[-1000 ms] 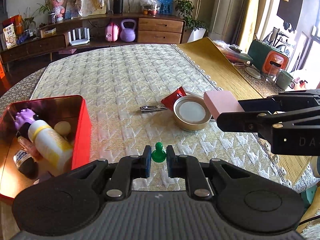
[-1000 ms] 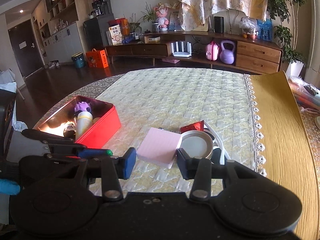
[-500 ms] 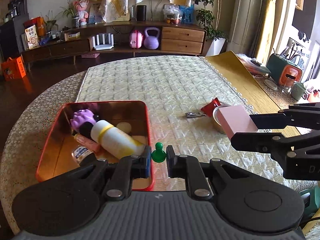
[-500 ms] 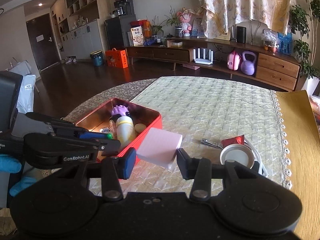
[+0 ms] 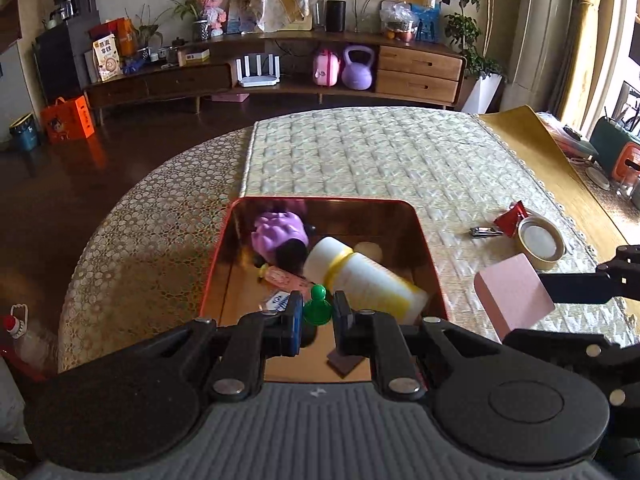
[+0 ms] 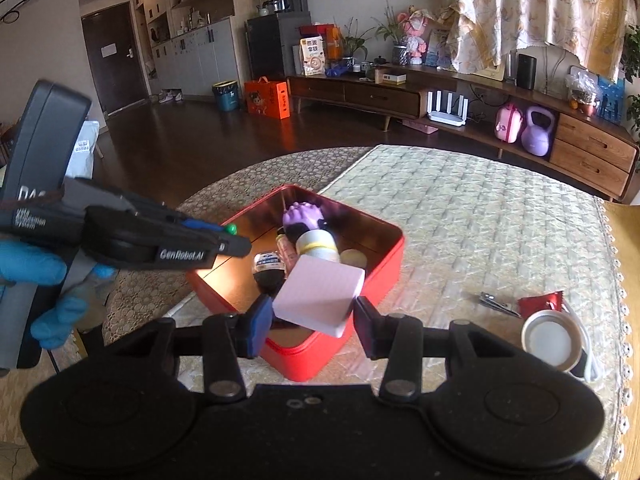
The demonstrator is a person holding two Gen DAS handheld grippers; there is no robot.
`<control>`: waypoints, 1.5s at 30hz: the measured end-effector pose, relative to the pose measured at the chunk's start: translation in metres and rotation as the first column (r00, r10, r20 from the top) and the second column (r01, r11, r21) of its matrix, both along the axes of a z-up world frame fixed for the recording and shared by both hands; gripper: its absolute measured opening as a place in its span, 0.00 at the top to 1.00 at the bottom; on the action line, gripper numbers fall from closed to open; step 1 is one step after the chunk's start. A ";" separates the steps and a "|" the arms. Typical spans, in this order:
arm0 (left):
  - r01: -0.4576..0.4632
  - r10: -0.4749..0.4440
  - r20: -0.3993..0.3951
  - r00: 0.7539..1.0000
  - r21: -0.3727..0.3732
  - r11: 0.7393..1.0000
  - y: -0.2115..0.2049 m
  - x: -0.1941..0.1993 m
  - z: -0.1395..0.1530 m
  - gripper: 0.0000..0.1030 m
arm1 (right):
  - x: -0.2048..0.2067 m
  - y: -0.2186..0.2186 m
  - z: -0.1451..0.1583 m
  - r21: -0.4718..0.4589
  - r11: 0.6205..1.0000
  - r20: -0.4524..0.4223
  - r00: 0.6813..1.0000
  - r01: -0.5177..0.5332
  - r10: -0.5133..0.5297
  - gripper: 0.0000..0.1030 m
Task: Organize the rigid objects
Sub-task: 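Carry the pink block with the right tool while the left tool carries the green pawn into the tin, then open the right tool to drop the pink block while the left tool releases the green pawn in the tin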
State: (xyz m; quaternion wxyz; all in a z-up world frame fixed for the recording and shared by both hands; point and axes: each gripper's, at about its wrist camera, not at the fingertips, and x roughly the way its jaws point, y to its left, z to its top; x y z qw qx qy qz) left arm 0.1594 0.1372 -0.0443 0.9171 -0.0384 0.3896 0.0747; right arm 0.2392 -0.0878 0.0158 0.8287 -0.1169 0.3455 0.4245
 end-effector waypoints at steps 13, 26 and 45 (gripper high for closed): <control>-0.016 0.016 -0.075 0.997 0.003 1.000 0.035 0.041 -0.015 0.85 | 0.010 0.058 -0.029 -0.046 0.999 -0.069 0.997 -0.024 0.021 0.58; -0.026 0.025 -0.153 0.988 -0.003 1.000 0.038 0.075 -0.044 0.85 | 0.021 0.086 -0.054 -0.081 0.996 -0.159 0.987 -0.024 0.011 0.58; -0.053 0.047 -0.191 0.980 -0.031 0.998 0.040 0.083 -0.060 0.85 | 0.024 0.081 -0.062 -0.066 0.997 -0.240 0.969 0.045 -0.059 0.56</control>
